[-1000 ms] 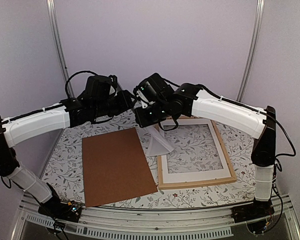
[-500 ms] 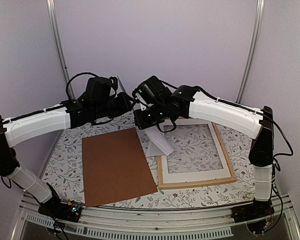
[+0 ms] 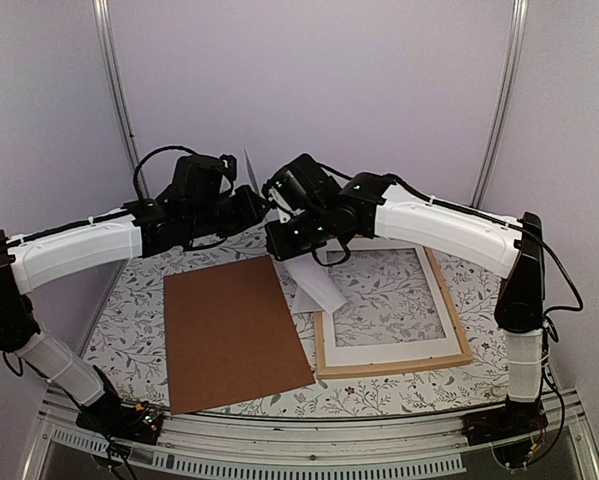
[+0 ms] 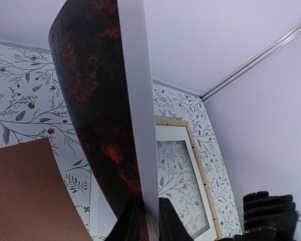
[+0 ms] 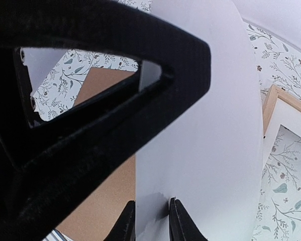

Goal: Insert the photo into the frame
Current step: Pass from the right arm to the left

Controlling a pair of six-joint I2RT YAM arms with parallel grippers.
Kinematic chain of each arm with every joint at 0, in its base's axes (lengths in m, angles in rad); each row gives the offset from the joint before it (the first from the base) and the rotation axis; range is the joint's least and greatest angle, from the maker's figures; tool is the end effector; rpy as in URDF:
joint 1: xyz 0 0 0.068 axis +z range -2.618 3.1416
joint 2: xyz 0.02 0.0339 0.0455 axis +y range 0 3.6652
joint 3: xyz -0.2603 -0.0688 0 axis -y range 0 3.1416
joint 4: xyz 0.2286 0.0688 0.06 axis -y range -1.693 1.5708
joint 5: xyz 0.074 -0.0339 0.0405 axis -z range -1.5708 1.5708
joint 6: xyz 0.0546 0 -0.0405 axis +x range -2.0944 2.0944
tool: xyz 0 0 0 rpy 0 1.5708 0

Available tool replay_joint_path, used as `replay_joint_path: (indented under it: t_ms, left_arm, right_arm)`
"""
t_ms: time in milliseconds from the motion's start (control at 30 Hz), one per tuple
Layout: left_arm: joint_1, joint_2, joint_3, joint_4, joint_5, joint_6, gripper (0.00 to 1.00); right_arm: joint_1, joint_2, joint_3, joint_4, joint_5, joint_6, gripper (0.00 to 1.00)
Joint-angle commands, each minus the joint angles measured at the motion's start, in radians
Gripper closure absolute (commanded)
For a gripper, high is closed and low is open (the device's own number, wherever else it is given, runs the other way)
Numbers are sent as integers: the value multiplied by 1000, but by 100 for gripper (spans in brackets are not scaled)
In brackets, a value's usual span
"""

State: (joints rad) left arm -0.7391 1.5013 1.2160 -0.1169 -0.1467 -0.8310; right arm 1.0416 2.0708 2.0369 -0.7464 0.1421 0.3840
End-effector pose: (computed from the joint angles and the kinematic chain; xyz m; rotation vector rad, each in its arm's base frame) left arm 0.2685 -0.2339 0.3163 -0.1959 2.0665 -0.8614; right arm 0.2421 0.3986 0.3041 -0.7086 2.2981 0.5264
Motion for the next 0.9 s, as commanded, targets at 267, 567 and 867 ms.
replay_joint_path:
  t_ms: [267,567,867]
  left_arm:
    - [13,8,-9,17,3,10,91]
    - [29,-24,-24,14,2,20,100]
    - [69,-116,-50,14,-5,81,100]
  right_arm:
    - [9,26,0,22,-37,13,68]
    - [9,-4,-28,21,-24,8,41]
    - [6,-129,-129,63,-67,-16,20]
